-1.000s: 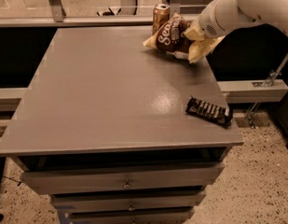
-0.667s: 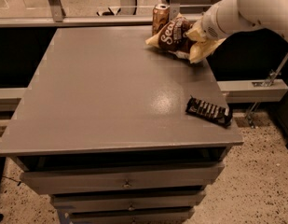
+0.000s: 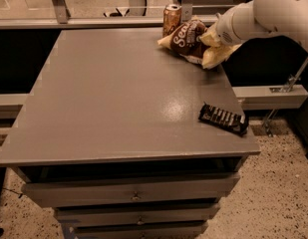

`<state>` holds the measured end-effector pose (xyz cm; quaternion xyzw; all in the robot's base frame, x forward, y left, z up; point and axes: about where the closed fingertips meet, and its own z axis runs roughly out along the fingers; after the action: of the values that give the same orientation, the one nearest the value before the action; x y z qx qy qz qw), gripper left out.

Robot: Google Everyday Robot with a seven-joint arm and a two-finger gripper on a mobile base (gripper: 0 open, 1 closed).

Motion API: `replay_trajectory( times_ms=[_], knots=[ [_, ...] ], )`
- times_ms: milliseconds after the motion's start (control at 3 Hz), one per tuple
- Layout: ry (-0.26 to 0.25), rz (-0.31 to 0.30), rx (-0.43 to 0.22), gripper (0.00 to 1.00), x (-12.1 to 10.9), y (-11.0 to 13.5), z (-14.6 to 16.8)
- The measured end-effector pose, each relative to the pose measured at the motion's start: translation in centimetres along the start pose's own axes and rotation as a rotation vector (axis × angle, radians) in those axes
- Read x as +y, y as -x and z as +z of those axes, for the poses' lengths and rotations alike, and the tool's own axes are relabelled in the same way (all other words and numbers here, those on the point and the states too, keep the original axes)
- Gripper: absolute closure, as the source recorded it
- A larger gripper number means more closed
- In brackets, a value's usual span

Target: Move brown chip bag near orange can

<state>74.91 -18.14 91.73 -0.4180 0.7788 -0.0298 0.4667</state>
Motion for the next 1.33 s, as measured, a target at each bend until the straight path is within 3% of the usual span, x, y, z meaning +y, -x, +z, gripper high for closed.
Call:
replay_trajectory(
  times_ms=[667, 1000, 1333],
  knots=[
    [0.029, 0.034, 0.001, 0.12, 1.0, -1.0, 1.3],
    [0.045, 0.046, 0.002, 0.00, 1.5, -1.5, 1.8],
    [0.051, 0.038, -0.017, 0.00, 1.6, -0.8, 1.5]
  ],
)
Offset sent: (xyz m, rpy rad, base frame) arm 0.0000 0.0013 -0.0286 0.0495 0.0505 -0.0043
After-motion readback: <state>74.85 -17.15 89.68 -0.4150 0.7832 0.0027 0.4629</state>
